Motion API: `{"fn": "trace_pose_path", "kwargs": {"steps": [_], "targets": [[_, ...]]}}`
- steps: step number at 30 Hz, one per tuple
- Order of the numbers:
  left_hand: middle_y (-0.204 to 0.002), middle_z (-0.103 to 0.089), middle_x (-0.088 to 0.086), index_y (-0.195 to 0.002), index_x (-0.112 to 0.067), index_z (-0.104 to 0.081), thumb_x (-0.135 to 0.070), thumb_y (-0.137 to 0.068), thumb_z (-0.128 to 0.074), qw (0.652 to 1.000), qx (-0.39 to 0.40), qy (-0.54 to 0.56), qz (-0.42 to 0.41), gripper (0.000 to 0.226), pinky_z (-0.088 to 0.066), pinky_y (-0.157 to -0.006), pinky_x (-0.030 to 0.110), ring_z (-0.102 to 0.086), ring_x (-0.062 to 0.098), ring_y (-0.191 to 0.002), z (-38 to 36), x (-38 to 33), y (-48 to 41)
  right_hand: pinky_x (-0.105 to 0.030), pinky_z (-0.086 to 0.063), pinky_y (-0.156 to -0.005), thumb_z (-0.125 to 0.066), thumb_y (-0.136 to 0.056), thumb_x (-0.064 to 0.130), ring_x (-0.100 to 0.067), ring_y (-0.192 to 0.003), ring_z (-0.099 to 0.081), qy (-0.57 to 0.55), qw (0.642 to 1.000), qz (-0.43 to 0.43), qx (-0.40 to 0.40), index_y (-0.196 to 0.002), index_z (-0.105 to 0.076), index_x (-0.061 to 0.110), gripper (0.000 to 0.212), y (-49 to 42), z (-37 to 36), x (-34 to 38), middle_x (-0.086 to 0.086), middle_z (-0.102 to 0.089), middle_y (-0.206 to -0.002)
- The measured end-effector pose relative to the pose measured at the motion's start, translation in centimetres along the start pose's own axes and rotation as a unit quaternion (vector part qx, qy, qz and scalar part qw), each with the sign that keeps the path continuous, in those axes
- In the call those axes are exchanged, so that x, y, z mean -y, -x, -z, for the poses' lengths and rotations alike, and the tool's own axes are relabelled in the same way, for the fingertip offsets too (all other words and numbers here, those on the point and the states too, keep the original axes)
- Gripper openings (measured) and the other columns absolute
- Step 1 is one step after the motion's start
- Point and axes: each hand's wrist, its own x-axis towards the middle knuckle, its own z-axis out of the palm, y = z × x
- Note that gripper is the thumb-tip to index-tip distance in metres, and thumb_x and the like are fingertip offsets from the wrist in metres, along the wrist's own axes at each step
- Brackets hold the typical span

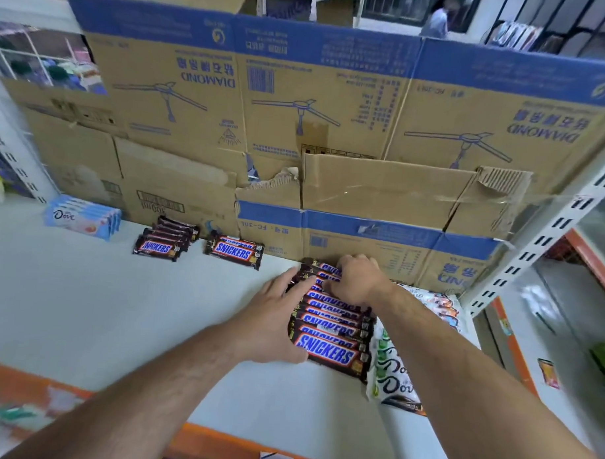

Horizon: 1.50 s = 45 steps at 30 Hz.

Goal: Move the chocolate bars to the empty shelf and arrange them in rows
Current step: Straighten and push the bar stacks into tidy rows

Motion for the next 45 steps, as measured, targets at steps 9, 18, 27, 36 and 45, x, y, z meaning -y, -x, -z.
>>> {"fn": "trace_pose_path", "kwargs": {"steps": [9,18,27,36,45], "targets": [[-0.159,0.019,-0.01,-0.147,-0.043,0.014,-0.072,-0.064,-0.057,0.994,-0.023,-0.097,-0.042,0.113,-0.002,-0.119,0.052,0.029,0.009,-0.141,-1.3,0.5,0.5,-0.026,-0.044,-0.075,-0.061,-0.084,0.037,-0.025,-0.098,-0.061,-0.086,0.996,0.021,-0.028,-0.12,-0.053,0.024,0.038,1.8,-0.2,1.0,-0.003,-0.066,-0.109],[-0.15,0.042,0.003,-0.139,-0.033,0.039,-0.068,-0.047,-0.063,0.98,0.017,-0.194,-0.04,0.142,0.013,-0.116,0.052,0.046,0.015,-0.133,1.6,3.5,2.3,-0.032,-0.046,-0.07,-0.053,-0.087,0.038,-0.023,-0.086,-0.061,-0.11,0.984,0.102,-0.094,-0.096,-0.057,0.022,0.019,5.6,-2.6,6.7,0.0,-0.066,-0.096],[-0.156,0.014,-0.01,-0.142,-0.037,0.03,-0.079,-0.042,-0.063,0.978,0.072,-0.171,-0.1,0.143,0.0,-0.117,0.037,0.022,0.01,-0.141,2.7,6.1,2.2,-0.029,-0.044,-0.097,-0.059,-0.08,0.063,-0.013,-0.117,-0.057,-0.329,0.939,-0.034,-0.097,-0.135,-0.05,0.03,0.065,7.9,-3.9,6.3,0.006,-0.056,-0.135],[-0.153,0.029,-0.013,-0.135,-0.041,0.04,-0.081,-0.042,-0.06,0.979,0.073,-0.153,-0.113,0.142,-0.001,-0.118,0.036,0.036,0.01,-0.138,2.3,6.3,2.6,-0.036,-0.028,-0.117,-0.051,-0.084,0.06,-0.003,-0.137,-0.035,-0.548,0.83,-0.035,-0.099,-0.15,-0.03,0.03,0.075,11.2,-6.9,8.4,0.012,-0.033,-0.151],[-0.155,0.012,-0.009,-0.146,-0.037,0.022,-0.079,-0.045,-0.059,0.981,0.052,-0.148,-0.112,0.136,-0.013,-0.119,0.036,0.021,0.013,-0.143,2.2,5.8,1.5,-0.006,-0.028,-0.101,-0.053,-0.087,0.06,0.012,-0.13,-0.032,-0.451,0.89,-0.006,-0.059,-0.152,-0.027,0.023,0.079,9.5,-6.6,6.6,0.017,-0.024,-0.15]]}}
